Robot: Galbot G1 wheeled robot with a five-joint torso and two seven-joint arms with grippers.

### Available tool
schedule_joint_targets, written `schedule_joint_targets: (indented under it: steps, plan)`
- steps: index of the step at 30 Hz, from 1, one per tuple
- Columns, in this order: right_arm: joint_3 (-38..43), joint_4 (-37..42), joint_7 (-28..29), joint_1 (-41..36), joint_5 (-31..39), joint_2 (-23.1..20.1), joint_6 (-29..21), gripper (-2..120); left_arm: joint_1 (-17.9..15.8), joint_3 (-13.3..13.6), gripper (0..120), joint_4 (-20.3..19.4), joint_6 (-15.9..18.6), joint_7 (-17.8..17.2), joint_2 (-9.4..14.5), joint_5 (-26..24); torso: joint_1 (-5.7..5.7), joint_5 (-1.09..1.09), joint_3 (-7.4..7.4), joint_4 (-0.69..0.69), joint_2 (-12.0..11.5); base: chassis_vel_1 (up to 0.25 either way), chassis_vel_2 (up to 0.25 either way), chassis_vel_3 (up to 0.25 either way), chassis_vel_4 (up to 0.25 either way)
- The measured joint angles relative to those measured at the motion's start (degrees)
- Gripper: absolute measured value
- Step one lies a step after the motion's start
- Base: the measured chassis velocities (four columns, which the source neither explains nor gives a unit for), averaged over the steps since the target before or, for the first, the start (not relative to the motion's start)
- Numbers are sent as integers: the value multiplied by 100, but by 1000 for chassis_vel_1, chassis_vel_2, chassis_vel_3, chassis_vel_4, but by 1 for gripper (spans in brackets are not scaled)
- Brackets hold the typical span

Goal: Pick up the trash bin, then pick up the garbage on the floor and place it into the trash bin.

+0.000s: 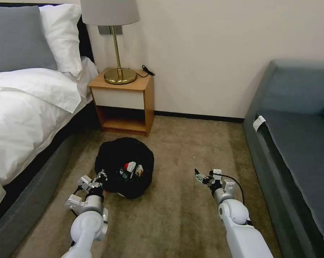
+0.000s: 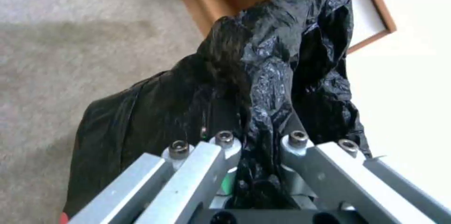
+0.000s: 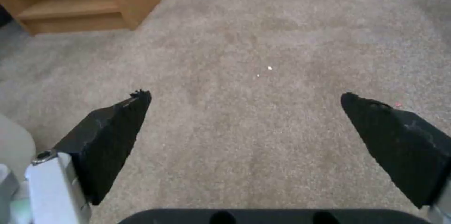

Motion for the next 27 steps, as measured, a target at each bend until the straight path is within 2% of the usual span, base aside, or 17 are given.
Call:
schedule_joint_targets:
  steps: [3, 6, 10, 11, 12, 13, 16, 17, 19, 20, 22, 23, 25, 27]
  plan:
    - [5, 0, 0, -6, 0, 2, 7, 100, -60, -4, 4, 71, 59, -76, -15, -62, 0, 0, 0, 0, 0, 0, 0, 0, 0]
    - [9, 0, -1, -26, 0, 8, 58, 100, -103, 3, 18, 123, 89, -114, -29, -78, 0, 1, 0, -1, 0, 0, 0, 0, 0]
    - [18, 0, -2, -39, 0, 14, 73, 100, -102, 16, 26, 121, 101, -112, -19, -69, 0, 0, 0, 0, 0, 0, 0, 0, 0]
    - [24, 1, -3, -48, 0, 16, 76, 100, -98, 19, 32, 109, 104, -108, -7, -65, 0, 0, 0, 0, 0, 0, 0, 0, 0]
    - [25, 17, -7, -78, -3, 19, 77, 100, -69, 23, 46, 56, 103, -91, 9, -42, 0, 0, 0, -1, 0, 0, 0, 0, 0]
    - [25, 17, -7, -78, -3, 19, 77, 100, -69, 23, 46, 56, 103, -91, 9, -42, 0, 0, 0, -1, 0, 0, 0, 0, 0]
    - [22, 61, -9, -135, -13, 46, 79, 100, 48, 41, 63, -112, 41, -56, 50, 85, 0, -1, 0, -1, 0, 0, 0, 0, 0]
    - [22, 61, -9, -135, -13, 46, 79, 100, 48, 41, 63, -112, 41, -56, 50, 85, 0, -1, 0, -1, 0, 0, 0, 0, 0]
    - [12, 90, -9, -183, -19, 73, 120, 100, 148, 45, 73, -228, -33, -21, 111, 286, 0, 0, 0, -1, 0, 0, 0, 0, 0]
    - [12, 90, -9, -183, -19, 73, 120, 100, 148, 45, 73, -228, -33, -21, 111, 286, 0, 0, 0, -1, 0, 0, 0, 0, 0]
    - [2, 122, -9, -230, -25, 104, 181, 100, 253, 44, 85, -336, -128, 19, 187, 593, 0, 0, 0, 0, 0, 0, 0, 0, 0]
    - [2, 122, -9, -230, -25, 104, 181, 100, 253, 44, 85, -336, -128, 19, 187, 593, 0, 0, 0, 0, 0, 0, 0, 0, 0]
    - [1, 159, -6, -262, -25, 134, 218, 100, 338, 55, 94, -383, -278, 67, 243, 914, 0, 0, 0, -1, 0, 0, 0, 0, 0]
    - [0, 178, -3, -275, -25, 149, 232, 100, 371, 61, 99, -391, -331, 79, 264, 1062, 0, 0, 0, 0, 0, 0, 0, 0, 0]
